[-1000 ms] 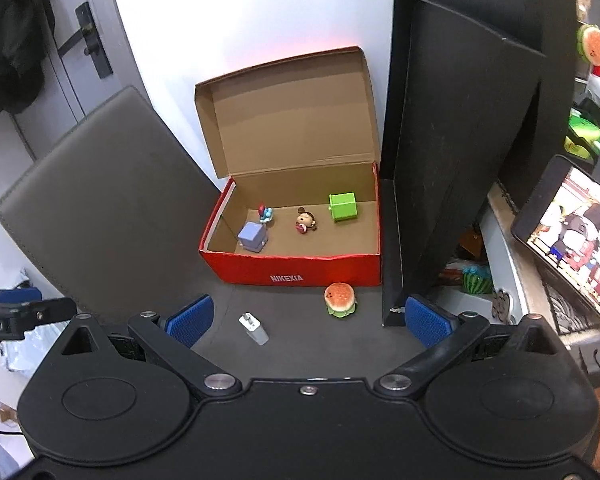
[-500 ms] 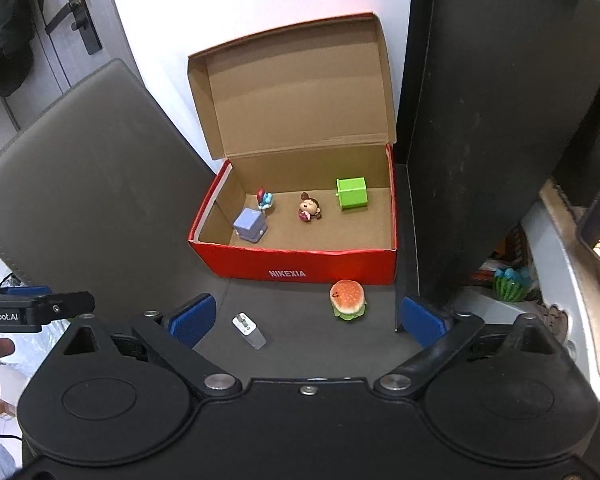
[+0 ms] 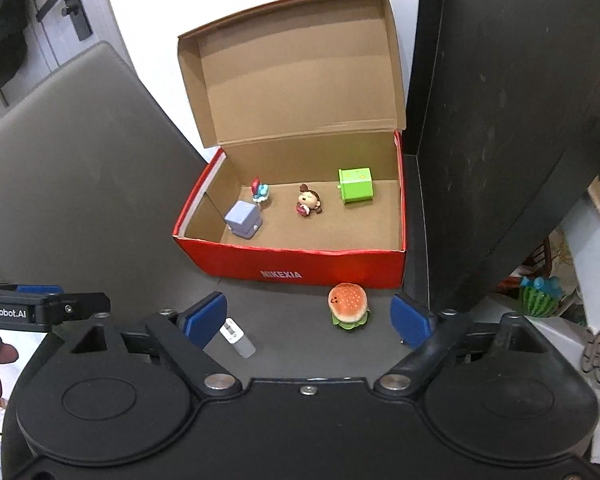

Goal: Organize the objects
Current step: 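Move the left tool toward the white block while the right tool approaches the burger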

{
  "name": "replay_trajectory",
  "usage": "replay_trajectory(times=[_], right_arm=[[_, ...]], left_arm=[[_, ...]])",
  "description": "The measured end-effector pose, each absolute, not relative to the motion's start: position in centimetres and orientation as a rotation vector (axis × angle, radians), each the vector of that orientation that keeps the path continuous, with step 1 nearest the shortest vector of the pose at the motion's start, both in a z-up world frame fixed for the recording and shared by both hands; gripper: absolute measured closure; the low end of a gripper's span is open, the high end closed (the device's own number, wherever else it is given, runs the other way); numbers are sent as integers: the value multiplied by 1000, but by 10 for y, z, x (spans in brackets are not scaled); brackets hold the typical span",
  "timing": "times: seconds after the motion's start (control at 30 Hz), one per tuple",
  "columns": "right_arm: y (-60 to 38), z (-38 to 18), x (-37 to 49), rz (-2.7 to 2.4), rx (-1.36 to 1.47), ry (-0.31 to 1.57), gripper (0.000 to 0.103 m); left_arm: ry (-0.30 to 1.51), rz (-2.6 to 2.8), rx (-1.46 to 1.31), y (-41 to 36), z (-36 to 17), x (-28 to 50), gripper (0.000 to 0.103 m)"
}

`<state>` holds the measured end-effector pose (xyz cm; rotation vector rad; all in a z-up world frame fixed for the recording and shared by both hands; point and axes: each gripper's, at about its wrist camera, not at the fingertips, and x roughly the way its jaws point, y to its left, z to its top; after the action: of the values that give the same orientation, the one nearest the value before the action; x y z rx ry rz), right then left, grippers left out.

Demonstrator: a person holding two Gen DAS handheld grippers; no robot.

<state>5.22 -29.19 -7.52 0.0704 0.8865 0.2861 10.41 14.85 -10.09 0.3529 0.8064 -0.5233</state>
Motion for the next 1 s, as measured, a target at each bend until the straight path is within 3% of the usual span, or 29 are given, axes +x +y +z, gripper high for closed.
replay_trajectory(times=[0.6,1.0], right_arm=[[-299,-114,77,274,83,886,20],[-281,-145,94,285,55,907,23]], left_arm=[[862,-438,369,119,-139,141,3],[948,-412,365,106,-175,169,11]])
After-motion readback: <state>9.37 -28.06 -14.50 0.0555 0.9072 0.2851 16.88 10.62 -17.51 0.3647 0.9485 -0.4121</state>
